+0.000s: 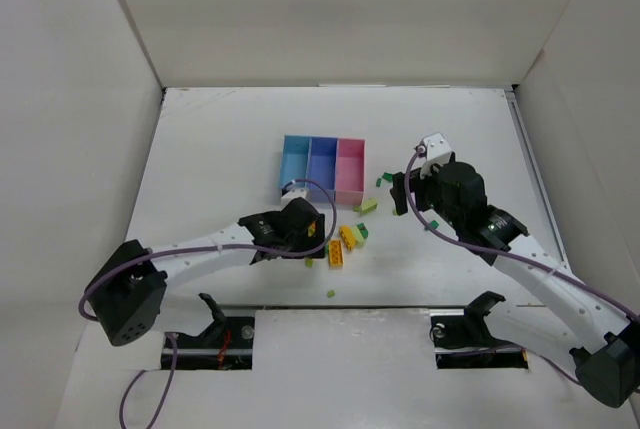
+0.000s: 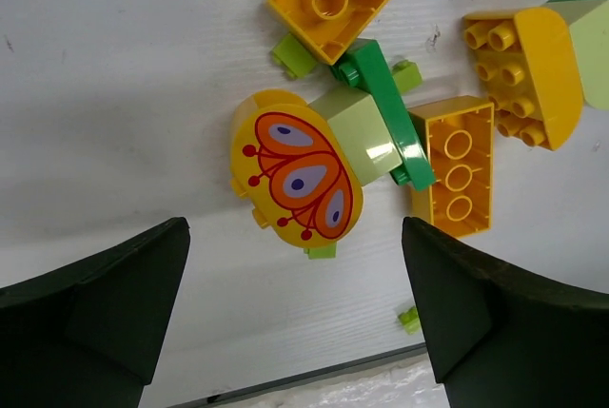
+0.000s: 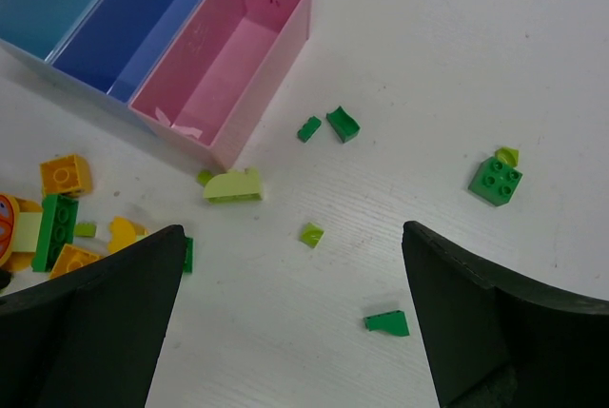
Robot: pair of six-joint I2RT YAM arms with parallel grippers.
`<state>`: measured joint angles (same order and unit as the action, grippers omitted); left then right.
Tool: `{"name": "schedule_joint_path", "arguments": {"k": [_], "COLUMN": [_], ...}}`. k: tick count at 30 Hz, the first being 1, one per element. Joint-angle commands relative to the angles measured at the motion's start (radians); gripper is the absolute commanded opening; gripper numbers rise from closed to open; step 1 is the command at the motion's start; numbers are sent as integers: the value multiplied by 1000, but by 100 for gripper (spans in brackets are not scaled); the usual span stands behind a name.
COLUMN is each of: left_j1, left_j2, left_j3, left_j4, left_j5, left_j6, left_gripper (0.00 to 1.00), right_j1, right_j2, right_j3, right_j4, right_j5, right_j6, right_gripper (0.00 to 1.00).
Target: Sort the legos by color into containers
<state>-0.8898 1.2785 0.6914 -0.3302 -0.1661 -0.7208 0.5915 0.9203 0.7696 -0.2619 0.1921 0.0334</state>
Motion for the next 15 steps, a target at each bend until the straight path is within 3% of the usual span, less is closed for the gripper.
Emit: {"name": "schedule_joint_path", "arguments": {"k": [1,4,15], "left_j1": [-8,-17,-17], "left_j2": [19,47,168], "left_j3": [36,45,86], "left_j4": [0,-24,-4], "left_j5": [-29,-42,-64], "left_j6": [37,37,89], "left_gripper": [91,84,81], "right_j1": [11,11,11], "right_j2": [-5,-5,-5], "right_j3": [5,5,-4], "right_j4": [36,36,46], "right_j5": [3,13,23], "right_j6": [-12,-12,-12], "right_gripper": [100,100,100]}}
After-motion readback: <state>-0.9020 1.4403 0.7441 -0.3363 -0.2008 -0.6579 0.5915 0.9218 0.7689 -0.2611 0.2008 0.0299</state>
